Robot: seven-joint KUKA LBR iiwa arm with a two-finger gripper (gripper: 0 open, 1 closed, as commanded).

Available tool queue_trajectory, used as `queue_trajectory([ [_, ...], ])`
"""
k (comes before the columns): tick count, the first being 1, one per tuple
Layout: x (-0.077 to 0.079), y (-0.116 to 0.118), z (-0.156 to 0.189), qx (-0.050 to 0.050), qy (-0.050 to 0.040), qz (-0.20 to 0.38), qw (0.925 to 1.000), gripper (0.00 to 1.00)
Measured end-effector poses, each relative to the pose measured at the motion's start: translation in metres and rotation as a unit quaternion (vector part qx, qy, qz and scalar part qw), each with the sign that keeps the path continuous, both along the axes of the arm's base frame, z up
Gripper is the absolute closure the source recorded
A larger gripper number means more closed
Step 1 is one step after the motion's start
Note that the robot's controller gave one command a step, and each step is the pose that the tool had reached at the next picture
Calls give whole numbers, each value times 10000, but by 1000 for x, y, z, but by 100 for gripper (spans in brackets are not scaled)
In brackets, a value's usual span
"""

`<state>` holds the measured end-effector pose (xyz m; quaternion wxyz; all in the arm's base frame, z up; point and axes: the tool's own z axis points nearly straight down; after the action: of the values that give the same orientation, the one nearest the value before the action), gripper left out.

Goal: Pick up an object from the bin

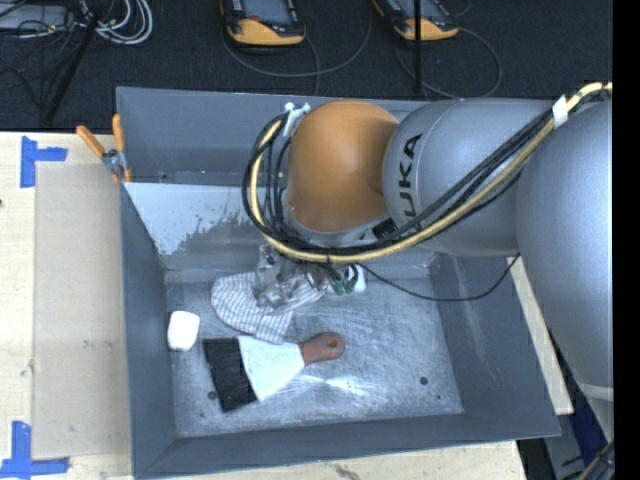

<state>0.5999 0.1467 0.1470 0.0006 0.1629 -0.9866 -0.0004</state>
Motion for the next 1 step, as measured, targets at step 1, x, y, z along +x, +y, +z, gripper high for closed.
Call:
queue_trajectory([
  [1,0,0,0,0,0,-2,10000,100],
])
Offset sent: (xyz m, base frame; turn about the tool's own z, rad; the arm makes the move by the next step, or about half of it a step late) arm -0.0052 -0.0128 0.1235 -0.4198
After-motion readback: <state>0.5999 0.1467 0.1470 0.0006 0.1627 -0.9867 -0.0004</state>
